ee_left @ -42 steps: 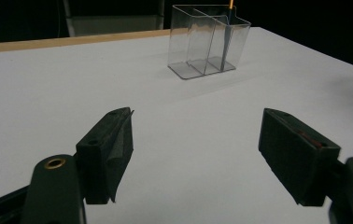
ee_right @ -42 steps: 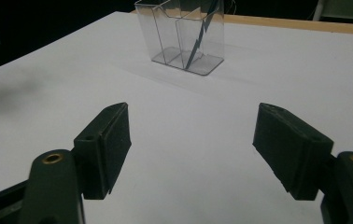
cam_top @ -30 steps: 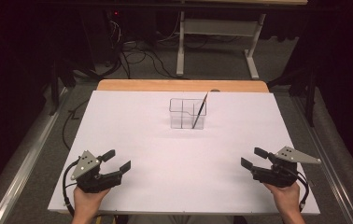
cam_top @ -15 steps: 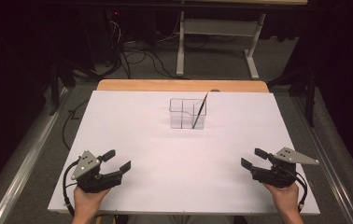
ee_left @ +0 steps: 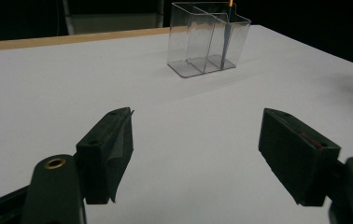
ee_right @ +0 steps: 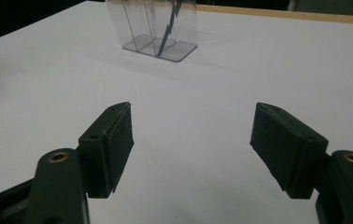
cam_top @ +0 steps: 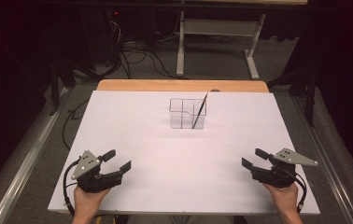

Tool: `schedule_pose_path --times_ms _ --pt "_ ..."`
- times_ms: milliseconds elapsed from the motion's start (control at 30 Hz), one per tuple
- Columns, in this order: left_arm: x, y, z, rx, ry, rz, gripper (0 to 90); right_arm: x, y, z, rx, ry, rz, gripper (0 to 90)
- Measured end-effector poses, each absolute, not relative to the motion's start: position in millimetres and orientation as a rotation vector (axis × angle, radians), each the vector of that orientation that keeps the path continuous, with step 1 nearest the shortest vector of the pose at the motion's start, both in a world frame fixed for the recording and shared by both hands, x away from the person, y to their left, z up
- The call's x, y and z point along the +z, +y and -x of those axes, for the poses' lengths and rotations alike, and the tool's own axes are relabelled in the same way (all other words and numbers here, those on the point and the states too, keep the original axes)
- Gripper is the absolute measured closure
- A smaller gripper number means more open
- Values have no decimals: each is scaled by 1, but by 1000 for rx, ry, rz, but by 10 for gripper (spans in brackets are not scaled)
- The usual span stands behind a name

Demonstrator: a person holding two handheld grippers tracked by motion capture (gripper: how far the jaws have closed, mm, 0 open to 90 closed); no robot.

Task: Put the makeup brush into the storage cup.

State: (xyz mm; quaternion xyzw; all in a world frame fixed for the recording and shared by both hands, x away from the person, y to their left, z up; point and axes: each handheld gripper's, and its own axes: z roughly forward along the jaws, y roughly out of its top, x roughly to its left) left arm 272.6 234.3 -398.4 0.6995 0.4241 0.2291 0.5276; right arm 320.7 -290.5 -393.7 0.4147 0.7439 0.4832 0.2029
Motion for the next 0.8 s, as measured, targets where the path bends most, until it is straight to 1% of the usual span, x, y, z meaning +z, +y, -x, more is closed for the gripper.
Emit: schedule_pose_path --times_ms 800 --pt "-400 236 -275 536 1028 -1671 265 -405 -295 -325 1311 2066 -1188 316"
